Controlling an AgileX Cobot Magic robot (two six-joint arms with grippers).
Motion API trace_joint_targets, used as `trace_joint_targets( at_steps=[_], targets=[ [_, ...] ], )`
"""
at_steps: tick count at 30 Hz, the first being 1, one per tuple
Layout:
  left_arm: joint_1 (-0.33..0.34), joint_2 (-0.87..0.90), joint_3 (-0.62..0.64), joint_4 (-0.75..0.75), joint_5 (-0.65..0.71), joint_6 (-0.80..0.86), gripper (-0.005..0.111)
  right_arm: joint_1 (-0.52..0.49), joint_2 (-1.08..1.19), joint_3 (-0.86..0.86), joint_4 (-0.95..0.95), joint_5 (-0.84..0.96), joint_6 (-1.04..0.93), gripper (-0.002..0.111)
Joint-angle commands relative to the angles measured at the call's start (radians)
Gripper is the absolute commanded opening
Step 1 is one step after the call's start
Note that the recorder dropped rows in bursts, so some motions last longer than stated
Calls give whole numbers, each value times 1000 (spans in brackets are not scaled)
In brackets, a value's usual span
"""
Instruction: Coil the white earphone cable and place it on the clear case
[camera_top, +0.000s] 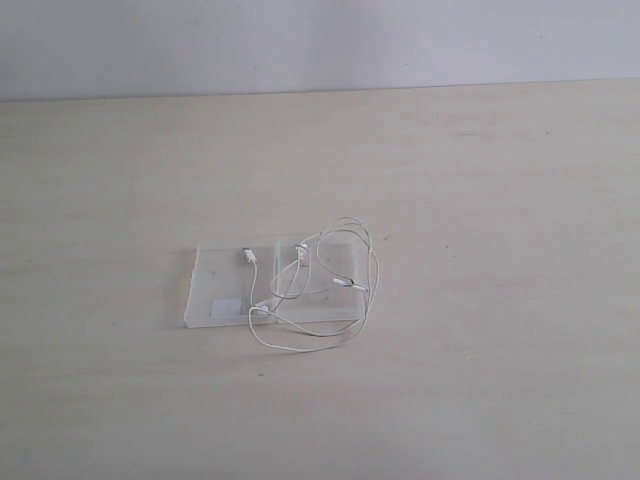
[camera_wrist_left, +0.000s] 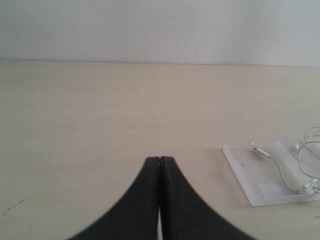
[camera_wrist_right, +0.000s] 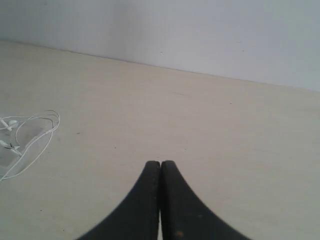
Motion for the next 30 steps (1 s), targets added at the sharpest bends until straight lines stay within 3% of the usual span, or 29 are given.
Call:
trace_joint_targets(
  at_steps=[1,30],
  targets=[
    [3,-5,3,-2,-3,4,0,-2,-6,5,-7,-4,54,0],
    [3,-5,3,-2,-3,4,0,-2,-6,5,-2,-6,77,0]
  ],
)
